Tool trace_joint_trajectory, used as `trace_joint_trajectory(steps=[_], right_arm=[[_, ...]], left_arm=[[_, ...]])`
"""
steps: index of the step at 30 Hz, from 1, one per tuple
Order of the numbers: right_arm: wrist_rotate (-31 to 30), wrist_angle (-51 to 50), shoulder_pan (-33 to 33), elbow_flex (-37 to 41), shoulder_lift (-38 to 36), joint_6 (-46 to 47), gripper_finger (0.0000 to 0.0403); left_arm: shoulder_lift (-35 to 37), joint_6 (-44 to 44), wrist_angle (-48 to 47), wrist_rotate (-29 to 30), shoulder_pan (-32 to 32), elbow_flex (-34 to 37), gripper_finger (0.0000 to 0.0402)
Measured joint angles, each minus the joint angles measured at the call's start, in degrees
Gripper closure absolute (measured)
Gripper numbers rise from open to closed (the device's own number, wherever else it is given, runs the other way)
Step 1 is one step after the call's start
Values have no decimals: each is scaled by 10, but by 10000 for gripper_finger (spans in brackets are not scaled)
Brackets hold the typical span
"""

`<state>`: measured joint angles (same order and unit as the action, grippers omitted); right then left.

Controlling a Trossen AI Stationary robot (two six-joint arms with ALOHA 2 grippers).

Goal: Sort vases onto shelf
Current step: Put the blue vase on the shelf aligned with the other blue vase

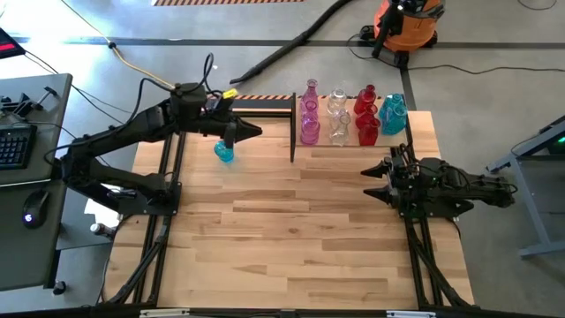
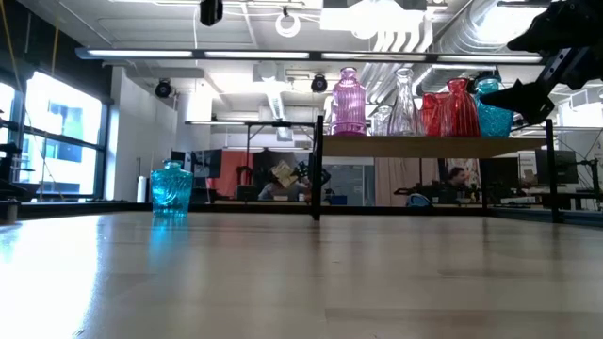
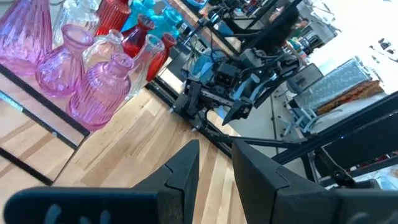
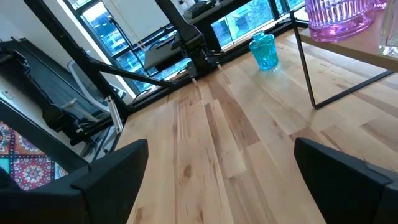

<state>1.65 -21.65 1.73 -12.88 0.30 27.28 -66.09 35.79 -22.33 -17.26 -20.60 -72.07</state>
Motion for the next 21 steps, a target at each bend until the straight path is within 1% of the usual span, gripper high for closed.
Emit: trace_joint_trajectory(steps=[5,8,11,14,17,21], right_arm=[[-26,0,0,0,0,9,18],[-47,0,0,0,0,8,18],[-57,0,0,0,0,8,18],[-57,0,0,0,0,8,18],[-57,0,0,0,0,10,18],[-57,0,0,0,0,10,18]], left_arm=[[-30,-1,-3,-3,2,0,314],[-56,-28,-20,-12,2,0,314],[-80,-72,-70,-38,-4,0,314],[-98,-102,-143,-36,-12,0,314],[-110,-148,-217,1,-24,0,314],[-113,-192,-289,95,-43,0,314]])
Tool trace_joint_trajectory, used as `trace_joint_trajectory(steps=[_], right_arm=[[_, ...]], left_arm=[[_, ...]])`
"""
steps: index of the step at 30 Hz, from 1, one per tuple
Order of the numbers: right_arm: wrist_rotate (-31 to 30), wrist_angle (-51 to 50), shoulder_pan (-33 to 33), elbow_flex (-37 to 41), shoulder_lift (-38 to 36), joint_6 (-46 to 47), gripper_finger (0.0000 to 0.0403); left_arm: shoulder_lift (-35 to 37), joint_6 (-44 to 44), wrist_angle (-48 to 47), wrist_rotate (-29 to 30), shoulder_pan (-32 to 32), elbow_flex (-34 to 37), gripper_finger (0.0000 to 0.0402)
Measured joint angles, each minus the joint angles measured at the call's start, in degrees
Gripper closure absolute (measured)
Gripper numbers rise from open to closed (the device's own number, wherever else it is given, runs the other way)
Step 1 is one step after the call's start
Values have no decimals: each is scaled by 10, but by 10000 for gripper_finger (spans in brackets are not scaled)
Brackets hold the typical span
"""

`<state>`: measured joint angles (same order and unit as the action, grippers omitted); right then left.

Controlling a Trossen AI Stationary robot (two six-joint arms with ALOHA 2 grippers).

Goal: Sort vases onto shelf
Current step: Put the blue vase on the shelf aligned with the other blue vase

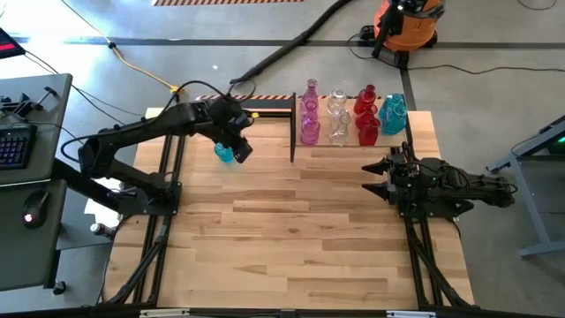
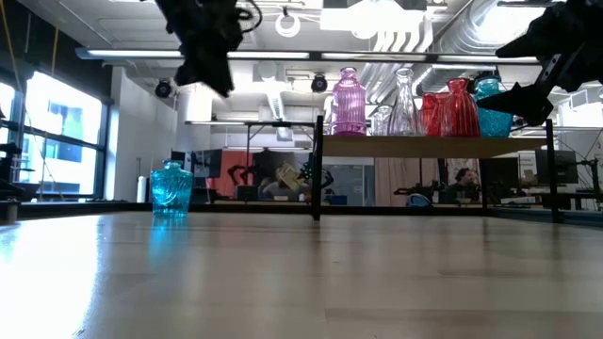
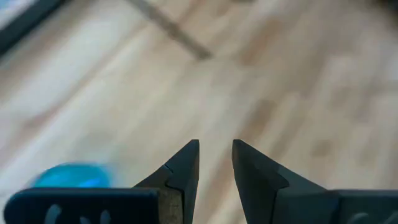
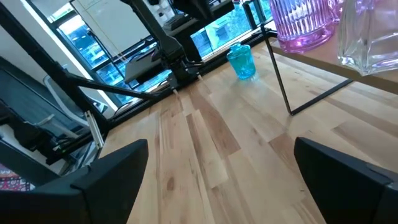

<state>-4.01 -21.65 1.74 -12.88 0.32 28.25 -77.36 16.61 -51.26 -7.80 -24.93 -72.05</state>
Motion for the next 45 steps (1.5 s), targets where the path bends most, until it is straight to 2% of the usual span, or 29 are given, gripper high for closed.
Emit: trace_joint_trajectory(steps=[3,7,16,25,30,37,45], right_arm=[[0,0,0,0,0,0,18],[0,0,0,0,0,0,18],[0,0,0,0,0,0,18],[0,0,0,0,0,0,18],[0,0,0,0,0,0,18],[0,0,0,0,0,0,18],[0,0,0,0,0,0,18]], left_arm=[[0,-12,-42,60,-16,0,314],[0,-19,-87,111,-34,0,314],[0,-17,-133,151,-80,0,314],[0,8,-152,247,-85,0,314],[0,8,-152,245,-85,0,314],[0,8,-153,209,-85,0,314],[0,12,-147,203,-103,55,314]])
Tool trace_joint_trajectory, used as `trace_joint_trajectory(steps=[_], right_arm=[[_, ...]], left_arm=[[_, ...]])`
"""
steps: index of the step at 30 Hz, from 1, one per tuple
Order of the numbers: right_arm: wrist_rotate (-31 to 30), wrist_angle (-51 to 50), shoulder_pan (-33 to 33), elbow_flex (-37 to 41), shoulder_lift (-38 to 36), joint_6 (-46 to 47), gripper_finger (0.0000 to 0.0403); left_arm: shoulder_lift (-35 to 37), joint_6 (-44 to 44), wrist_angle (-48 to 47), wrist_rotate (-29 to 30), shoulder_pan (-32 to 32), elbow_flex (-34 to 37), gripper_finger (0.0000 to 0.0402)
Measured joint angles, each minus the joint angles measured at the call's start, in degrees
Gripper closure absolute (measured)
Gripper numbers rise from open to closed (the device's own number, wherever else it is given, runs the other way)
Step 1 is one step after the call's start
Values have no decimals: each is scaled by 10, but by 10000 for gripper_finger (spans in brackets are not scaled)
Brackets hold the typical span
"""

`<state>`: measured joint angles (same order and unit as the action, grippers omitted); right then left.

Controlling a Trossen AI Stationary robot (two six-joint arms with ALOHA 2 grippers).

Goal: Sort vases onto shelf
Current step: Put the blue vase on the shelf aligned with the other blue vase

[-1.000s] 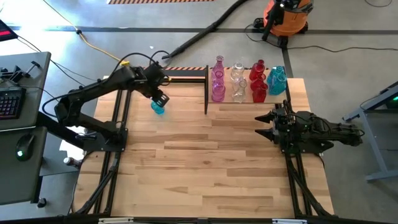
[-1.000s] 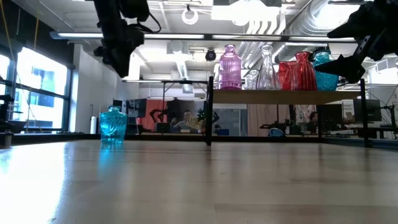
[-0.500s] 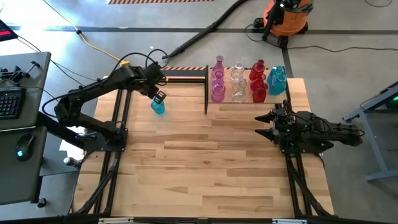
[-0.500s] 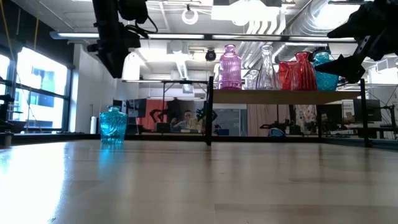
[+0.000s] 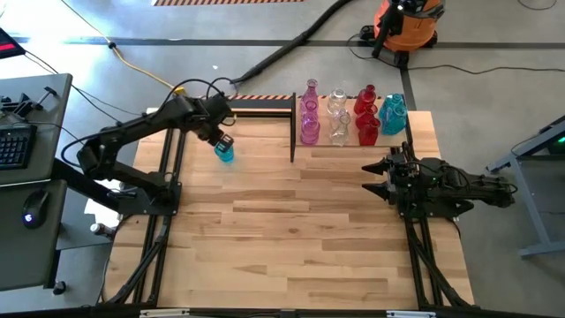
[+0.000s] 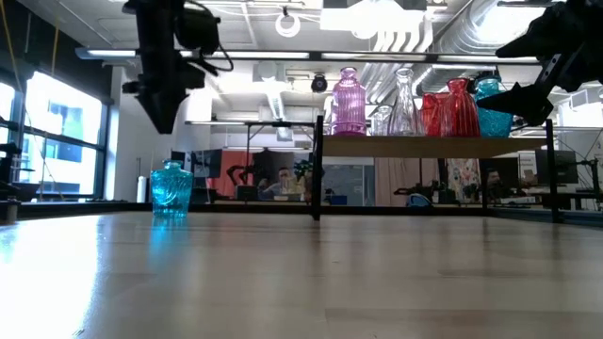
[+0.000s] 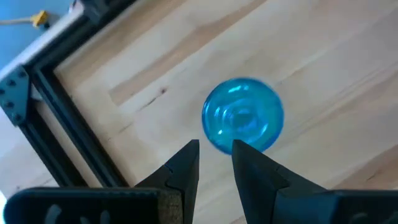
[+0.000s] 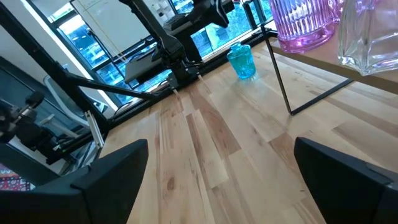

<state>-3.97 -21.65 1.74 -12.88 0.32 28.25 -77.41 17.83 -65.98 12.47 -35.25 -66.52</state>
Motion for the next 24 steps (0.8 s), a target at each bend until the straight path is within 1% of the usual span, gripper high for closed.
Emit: trace_joint_trajectory(steps=[5,10,16,24], right_arm=[[0,0,0,0,0,-1,18],[0,0,0,0,0,-2,18],[0,0,0,0,0,-2,18],[0,0,0,0,0,-2,18]], left_arm=[[0,10,13,-6,-4,28,314],[0,16,51,-34,-4,47,314],[-2,16,64,-44,-4,55,314],[-49,7,74,-43,-4,55,314]])
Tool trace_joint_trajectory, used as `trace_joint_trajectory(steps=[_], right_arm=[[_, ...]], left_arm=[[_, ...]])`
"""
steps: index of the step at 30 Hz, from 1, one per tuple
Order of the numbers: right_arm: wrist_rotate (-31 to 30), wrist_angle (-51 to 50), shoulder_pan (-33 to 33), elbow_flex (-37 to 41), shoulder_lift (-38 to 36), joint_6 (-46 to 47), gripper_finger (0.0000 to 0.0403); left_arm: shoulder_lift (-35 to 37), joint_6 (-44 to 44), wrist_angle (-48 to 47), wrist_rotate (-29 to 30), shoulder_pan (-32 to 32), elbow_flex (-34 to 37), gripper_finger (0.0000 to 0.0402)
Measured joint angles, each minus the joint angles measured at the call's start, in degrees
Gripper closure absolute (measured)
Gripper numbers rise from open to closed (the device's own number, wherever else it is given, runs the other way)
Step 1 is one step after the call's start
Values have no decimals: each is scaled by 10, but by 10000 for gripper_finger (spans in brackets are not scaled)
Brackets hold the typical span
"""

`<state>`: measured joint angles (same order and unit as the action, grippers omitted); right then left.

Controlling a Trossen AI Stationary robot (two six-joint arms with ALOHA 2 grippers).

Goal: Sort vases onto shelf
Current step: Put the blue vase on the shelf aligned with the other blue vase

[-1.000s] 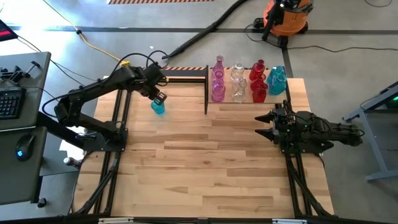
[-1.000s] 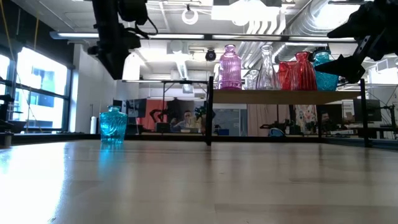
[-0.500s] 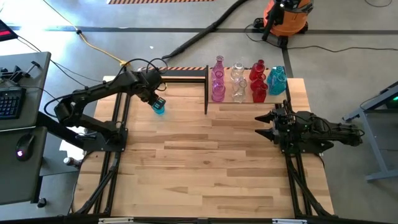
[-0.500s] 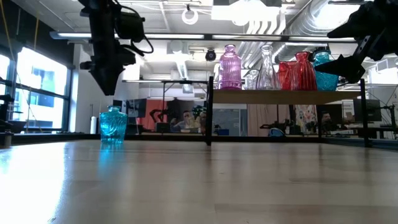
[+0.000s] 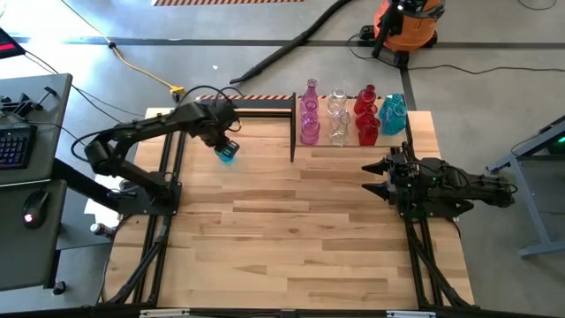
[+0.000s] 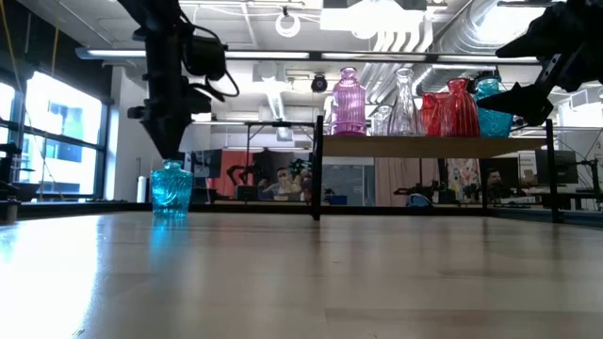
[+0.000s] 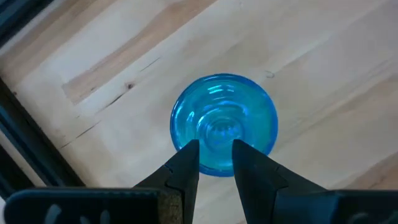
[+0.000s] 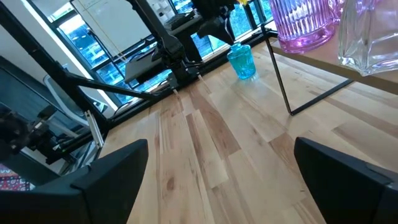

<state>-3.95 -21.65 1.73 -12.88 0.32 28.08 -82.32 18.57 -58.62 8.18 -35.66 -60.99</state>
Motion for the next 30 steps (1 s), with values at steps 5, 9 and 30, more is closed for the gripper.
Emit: trace_joint_trajectory(steps=[5,9,30], right_arm=[[0,0,0,0,0,3,18],[0,0,0,0,0,4,18],[0,0,0,0,0,1,18]], left_arm=[[-27,2,3,7,0,-2,314],[-43,2,1,3,0,-1,314],[-49,-12,1,-4,-3,-2,378]])
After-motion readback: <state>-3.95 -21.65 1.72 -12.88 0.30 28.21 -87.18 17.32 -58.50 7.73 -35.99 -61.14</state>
